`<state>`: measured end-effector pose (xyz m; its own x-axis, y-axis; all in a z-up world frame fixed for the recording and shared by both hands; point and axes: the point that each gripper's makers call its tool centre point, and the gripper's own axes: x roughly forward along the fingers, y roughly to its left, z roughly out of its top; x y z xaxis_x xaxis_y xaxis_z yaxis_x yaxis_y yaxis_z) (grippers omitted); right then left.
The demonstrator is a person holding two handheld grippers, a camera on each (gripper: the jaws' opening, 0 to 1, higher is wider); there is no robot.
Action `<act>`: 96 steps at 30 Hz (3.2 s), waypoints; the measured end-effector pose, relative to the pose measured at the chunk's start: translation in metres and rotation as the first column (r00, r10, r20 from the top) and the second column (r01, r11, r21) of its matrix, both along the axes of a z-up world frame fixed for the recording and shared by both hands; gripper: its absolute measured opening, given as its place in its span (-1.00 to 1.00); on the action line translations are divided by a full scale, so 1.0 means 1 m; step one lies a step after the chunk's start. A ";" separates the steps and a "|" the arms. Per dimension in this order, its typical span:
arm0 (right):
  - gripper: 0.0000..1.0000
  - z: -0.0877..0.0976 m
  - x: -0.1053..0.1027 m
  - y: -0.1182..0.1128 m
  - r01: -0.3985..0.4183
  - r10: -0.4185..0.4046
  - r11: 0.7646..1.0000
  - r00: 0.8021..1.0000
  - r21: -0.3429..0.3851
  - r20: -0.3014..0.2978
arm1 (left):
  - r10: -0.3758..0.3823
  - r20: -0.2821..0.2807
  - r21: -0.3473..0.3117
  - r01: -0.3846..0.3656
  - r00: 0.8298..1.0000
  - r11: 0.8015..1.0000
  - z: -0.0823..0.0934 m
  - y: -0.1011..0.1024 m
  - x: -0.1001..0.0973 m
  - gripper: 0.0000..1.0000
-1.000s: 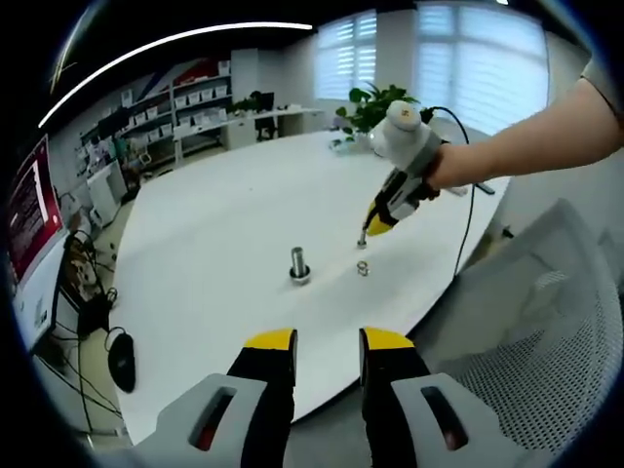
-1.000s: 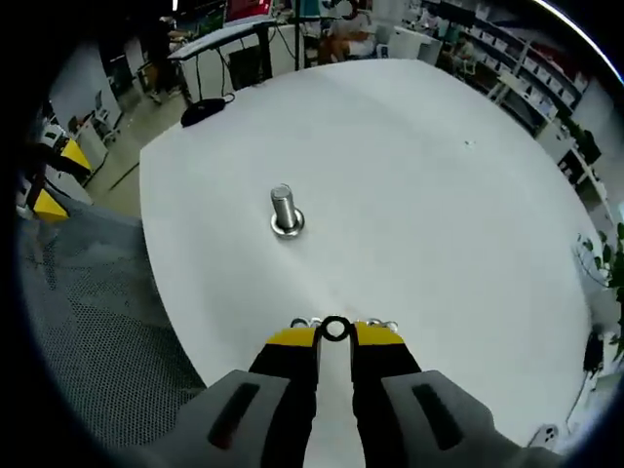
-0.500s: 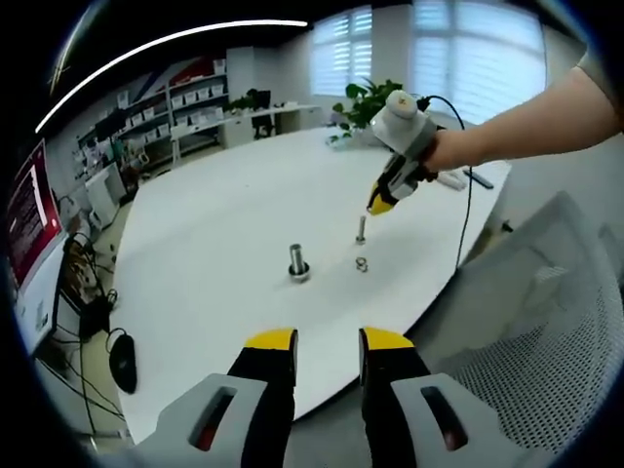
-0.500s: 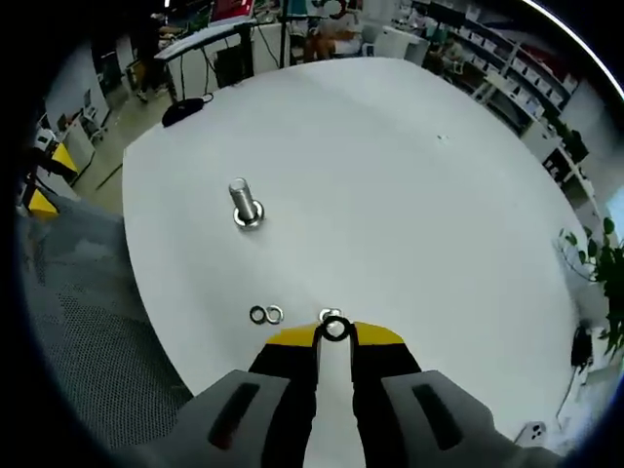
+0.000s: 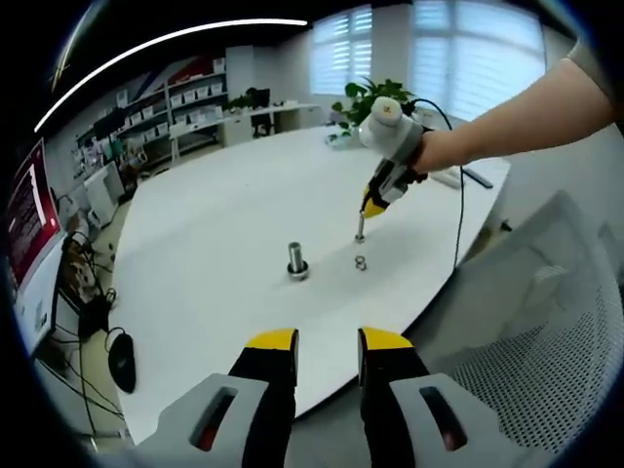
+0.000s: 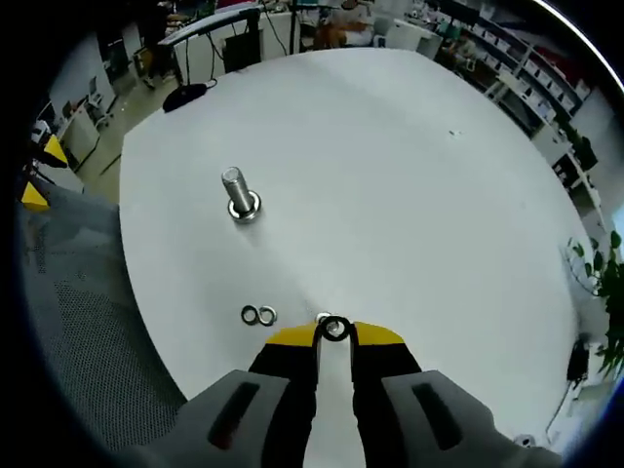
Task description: Place the washer onto the threaded stud by aligning its center hole with the stud, sliding it down to the base, and recovering from edge contact or off-axis alignment until the washer reaches the visible bottom stop.
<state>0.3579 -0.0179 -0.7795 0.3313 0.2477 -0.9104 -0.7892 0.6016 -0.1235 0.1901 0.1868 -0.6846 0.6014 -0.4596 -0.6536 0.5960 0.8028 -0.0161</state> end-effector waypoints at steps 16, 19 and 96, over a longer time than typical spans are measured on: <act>-0.72 -0.024 0.003 -0.002 0.023 -0.024 1.000 0.998 -0.014 -0.054 | 0.004 0.000 0.002 -0.004 1.000 1.000 0.000 0.001 0.000 -0.56; -0.71 -0.031 0.004 -0.004 0.052 -0.052 0.999 0.996 -0.005 -0.067 | 0.004 -0.003 0.001 -0.004 1.000 1.000 -0.001 0.001 0.000 -0.56; -0.53 -0.062 -0.071 0.064 -0.088 0.092 0.995 0.989 0.040 -0.118 | 0.006 -0.022 0.018 -0.006 1.000 1.000 -0.005 0.003 -0.001 -0.58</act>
